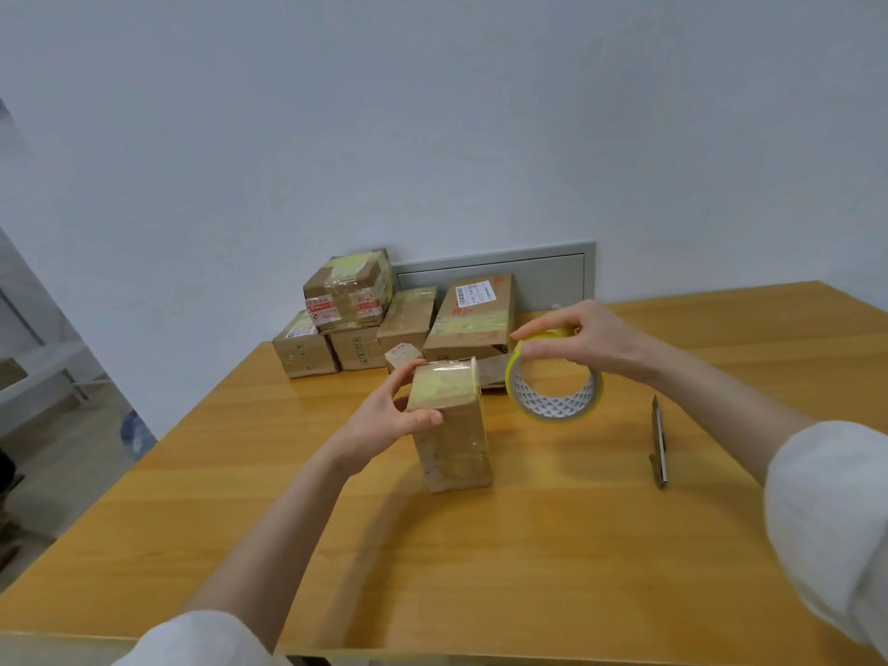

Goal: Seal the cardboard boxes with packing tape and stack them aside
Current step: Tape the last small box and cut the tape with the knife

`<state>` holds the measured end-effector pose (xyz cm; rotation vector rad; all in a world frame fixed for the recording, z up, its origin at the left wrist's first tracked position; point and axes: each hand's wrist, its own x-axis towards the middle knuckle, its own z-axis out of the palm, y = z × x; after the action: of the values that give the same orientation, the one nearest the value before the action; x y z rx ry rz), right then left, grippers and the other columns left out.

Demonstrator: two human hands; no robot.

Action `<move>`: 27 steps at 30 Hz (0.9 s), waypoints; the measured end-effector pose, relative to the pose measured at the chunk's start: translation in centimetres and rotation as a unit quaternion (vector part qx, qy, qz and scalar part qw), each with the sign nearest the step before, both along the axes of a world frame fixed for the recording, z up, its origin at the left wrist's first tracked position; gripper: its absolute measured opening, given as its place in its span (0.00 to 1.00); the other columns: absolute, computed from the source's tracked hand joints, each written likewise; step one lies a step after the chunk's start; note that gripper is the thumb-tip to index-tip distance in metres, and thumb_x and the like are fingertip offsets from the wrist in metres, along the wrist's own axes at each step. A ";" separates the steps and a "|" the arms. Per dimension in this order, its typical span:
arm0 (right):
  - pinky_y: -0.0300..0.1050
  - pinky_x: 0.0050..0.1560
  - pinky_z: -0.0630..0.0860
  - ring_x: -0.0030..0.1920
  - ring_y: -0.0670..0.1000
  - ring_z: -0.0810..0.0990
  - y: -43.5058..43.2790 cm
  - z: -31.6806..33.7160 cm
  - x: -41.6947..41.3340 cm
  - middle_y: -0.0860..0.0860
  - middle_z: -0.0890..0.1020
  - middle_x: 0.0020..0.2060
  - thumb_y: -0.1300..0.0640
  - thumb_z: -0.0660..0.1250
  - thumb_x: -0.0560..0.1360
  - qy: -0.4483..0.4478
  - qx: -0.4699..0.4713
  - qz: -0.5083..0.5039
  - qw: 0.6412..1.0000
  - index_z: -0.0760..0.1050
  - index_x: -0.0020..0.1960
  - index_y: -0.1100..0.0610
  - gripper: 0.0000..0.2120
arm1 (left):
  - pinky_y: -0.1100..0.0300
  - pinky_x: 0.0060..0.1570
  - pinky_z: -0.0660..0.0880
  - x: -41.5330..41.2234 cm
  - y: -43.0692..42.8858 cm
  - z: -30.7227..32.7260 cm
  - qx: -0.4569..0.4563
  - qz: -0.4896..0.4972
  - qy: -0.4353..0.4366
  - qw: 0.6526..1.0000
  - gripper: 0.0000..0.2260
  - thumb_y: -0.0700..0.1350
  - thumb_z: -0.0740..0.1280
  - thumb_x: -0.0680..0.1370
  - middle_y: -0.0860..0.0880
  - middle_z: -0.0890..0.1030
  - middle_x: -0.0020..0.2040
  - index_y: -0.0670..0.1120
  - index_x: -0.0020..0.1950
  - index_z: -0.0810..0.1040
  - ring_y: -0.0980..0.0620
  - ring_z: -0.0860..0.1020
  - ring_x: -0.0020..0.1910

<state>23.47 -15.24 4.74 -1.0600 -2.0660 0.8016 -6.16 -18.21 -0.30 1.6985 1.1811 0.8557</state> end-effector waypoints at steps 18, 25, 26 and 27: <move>0.39 0.57 0.68 0.58 0.42 0.74 0.2 -3.7 -0.7 0.35 0.78 0.51 0.43 0.73 0.69 -0.061 -0.008 -0.018 0.998 0.78 0.50 0.34 0.11 | 0.65 0.54 0.75 0.3 -0.5 0.7 -0.029 -0.007 0.012 0.999 0.39 0.50 0.72 0.69 0.57 0.68 0.69 0.55 0.76 0.58 0.62 0.74 0.60; 0.39 0.54 0.72 0.57 0.45 0.76 -0.3 -4.9 -2.4 0.43 0.80 0.56 0.45 0.73 0.70 -0.048 -0.016 -0.026 0.998 0.78 0.56 0.39 0.15 | 0.57 0.72 0.54 3.0 -1.1 3.5 0.132 0.049 0.261 0.955 0.38 0.58 0.67 0.76 0.52 0.52 0.79 0.51 0.79 0.51 0.55 0.52 0.76; 0.40 0.54 0.72 0.57 0.45 0.76 -0.3 -4.9 -2.7 0.43 0.80 0.56 0.45 0.73 0.70 -0.052 -0.013 -0.025 0.998 0.78 0.57 0.39 0.16 | 0.56 0.73 0.50 4.0 -1.0 3.6 0.165 0.051 0.325 0.930 0.39 0.61 0.65 0.76 0.51 0.50 0.79 0.48 0.79 0.49 0.54 0.49 0.77; 0.40 0.54 0.72 0.57 0.45 0.76 -0.3 -4.9 -2.8 0.43 0.80 0.56 0.45 0.73 0.70 -0.056 -0.010 -0.027 0.998 0.78 0.57 0.39 0.16 | 0.56 0.74 0.47 4.9 -0.9 3.6 0.185 0.046 0.394 0.899 0.39 0.63 0.61 0.77 0.49 0.48 0.79 0.46 0.79 0.48 0.53 0.47 0.78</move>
<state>20.63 -15.55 -0.18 -1.1912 -2.1174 0.7518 -1.30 -19.08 3.27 2.4414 1.7113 0.4461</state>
